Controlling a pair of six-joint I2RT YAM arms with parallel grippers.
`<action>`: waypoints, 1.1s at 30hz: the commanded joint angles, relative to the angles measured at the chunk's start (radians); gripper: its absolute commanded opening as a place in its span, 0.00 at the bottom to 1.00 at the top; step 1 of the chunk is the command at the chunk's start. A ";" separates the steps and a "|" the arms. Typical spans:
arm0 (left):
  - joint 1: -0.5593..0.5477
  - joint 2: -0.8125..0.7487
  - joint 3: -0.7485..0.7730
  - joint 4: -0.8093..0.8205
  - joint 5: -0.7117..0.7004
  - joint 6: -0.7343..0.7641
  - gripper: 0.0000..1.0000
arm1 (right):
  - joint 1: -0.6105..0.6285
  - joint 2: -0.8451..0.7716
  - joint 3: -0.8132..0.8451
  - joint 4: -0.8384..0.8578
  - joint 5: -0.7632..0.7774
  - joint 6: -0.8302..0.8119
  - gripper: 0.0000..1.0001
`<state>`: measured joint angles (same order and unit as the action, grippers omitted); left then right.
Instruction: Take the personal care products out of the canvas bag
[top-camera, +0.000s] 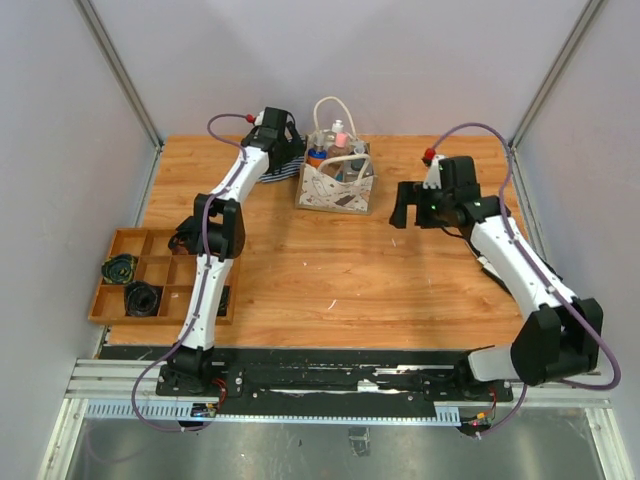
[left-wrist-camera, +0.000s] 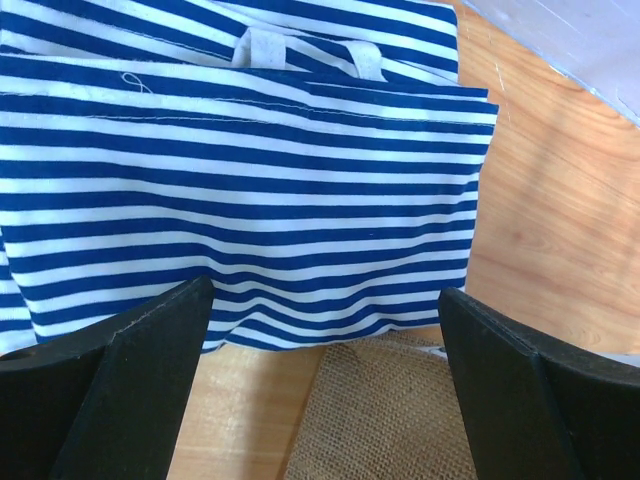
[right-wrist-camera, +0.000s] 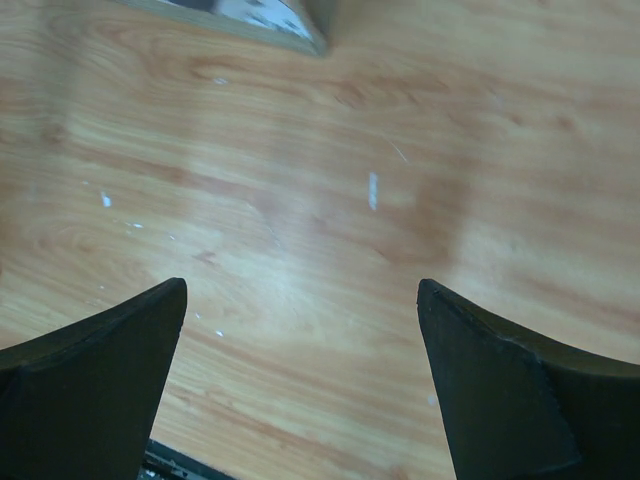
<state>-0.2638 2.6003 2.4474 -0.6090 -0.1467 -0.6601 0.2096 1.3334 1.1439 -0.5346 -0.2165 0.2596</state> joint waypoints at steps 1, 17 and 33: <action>-0.021 0.060 0.047 0.028 -0.046 -0.017 1.00 | 0.081 0.114 0.106 0.207 -0.032 -0.081 0.99; 0.224 0.044 -0.080 -0.153 0.059 -0.233 1.00 | 0.127 0.781 0.685 0.169 -0.215 -0.237 0.02; 0.471 -0.367 -0.525 -0.084 -0.199 -0.298 1.00 | 0.465 0.212 0.120 0.165 -0.084 -0.191 0.01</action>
<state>0.1867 2.2906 1.9484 -0.6785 -0.2745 -0.9520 0.5587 1.7382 1.3430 -0.2386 -0.2920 0.0299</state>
